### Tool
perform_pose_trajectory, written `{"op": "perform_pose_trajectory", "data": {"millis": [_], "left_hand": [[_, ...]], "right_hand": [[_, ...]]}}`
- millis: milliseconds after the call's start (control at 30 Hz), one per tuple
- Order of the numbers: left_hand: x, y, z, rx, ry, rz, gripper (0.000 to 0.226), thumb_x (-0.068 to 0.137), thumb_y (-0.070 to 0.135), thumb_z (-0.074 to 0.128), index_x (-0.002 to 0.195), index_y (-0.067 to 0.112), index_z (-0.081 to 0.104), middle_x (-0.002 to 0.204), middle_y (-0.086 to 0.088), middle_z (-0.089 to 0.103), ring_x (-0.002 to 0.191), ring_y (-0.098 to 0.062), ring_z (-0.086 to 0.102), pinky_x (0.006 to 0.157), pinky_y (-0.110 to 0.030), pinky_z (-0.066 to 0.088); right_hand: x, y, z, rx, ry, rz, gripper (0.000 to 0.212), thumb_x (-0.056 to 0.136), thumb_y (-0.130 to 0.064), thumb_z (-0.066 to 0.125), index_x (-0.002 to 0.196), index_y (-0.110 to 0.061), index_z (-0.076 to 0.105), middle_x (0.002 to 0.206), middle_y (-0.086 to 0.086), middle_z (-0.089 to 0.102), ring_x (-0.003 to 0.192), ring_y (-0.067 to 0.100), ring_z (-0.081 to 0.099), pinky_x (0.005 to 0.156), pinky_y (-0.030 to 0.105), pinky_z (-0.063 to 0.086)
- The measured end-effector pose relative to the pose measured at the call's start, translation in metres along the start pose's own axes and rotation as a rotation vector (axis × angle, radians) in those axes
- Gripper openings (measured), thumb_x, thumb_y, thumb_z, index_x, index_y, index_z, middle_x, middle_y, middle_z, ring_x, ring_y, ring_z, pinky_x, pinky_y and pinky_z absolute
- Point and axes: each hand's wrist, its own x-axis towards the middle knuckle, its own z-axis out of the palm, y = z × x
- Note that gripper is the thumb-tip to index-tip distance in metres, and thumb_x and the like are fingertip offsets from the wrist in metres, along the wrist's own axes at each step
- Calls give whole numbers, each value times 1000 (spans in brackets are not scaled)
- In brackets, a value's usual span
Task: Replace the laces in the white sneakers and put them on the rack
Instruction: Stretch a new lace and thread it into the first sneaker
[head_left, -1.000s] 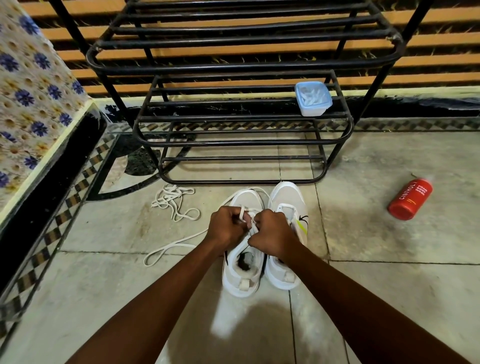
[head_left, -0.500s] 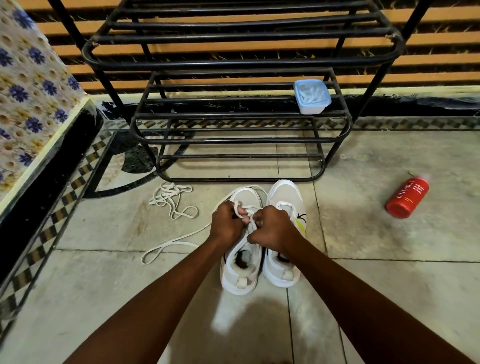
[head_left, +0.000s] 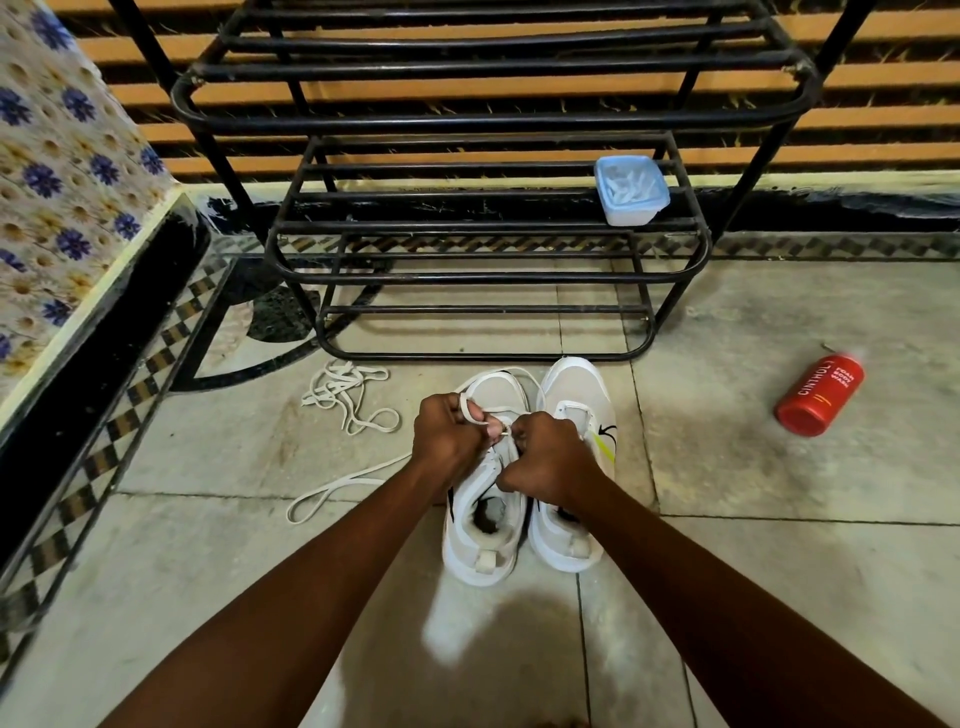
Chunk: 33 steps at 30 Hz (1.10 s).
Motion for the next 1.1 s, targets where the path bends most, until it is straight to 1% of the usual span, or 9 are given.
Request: {"op": "perform_pose_trajectory", "data": {"millis": [167, 333, 500, 567, 633, 800, 867, 1000, 1100], "left_hand": [[-3, -1, 2, 14, -47, 28, 28, 65, -6, 84, 78, 7, 63, 85, -23, 75, 82, -33, 77, 81, -50, 62], [-6, -4, 0, 1, -93, 84, 32, 78, -22, 72, 104, -8, 58, 87, -20, 74, 76, -19, 74, 73, -32, 62], [-6, -6, -2, 22, -99, 102, 32, 77, -23, 72, 104, -8, 62, 82, -7, 72, 75, -12, 71, 70, -22, 58], [-8, -5, -3, 8, -119, 105, 31, 79, -24, 71, 103, -7, 62, 81, -8, 71, 70, -9, 70, 67, -20, 57], [-8, -6, -4, -11, -112, 117, 30, 80, -23, 72, 103, -8, 62, 83, -13, 71, 69, -12, 69, 69, -23, 59], [-14, -4, -3, 19, -109, 185, 23, 83, -27, 63, 99, -11, 59, 86, -17, 68, 68, -11, 66, 64, -20, 55], [-19, -4, -2, 87, -90, 255, 23, 83, -24, 61, 97, -7, 62, 87, -13, 69, 69, -10, 65, 66, -20, 54], [-26, -15, -4, 410, 96, 462, 28, 75, 2, 78, 96, 19, 68, 89, 1, 66, 81, -20, 63, 76, -38, 53], [-31, -19, -7, 577, 128, 508, 28, 78, 15, 83, 99, 17, 65, 96, 2, 64, 91, -23, 58, 80, -40, 49]], "right_hand": [[-3, -5, -4, 3, -45, 34, 43, 59, -17, 83, 96, -10, 61, 80, 0, 63, 81, 22, 62, 54, 24, 40], [-6, -4, -5, 12, -56, 33, 37, 62, -20, 81, 95, -13, 65, 80, 0, 66, 83, 21, 64, 51, 20, 38], [4, -9, -11, 107, -58, 93, 26, 76, -41, 63, 84, -16, 66, 82, 4, 66, 89, 31, 68, 76, 34, 55], [6, -16, -18, 60, -98, 81, 26, 86, -38, 52, 79, -15, 59, 85, 9, 61, 90, 33, 63, 82, 36, 50], [9, -21, -21, -8, -80, 54, 29, 81, -39, 43, 76, -12, 55, 90, 15, 61, 98, 37, 60, 84, 35, 46], [11, -25, -18, -254, -3, -47, 22, 91, -16, 59, 111, -8, 60, 116, 21, 59, 112, 40, 58, 92, 41, 50], [12, -26, -17, -368, 12, -84, 22, 94, -14, 57, 115, -8, 58, 118, 21, 56, 111, 43, 60, 90, 41, 49], [13, -30, -16, -491, 9, -127, 25, 95, -19, 61, 118, -8, 59, 121, 21, 55, 114, 43, 58, 91, 41, 49], [11, -33, -17, -549, -26, -157, 34, 95, -27, 66, 122, -9, 57, 125, 19, 55, 118, 41, 56, 93, 41, 48]]}}
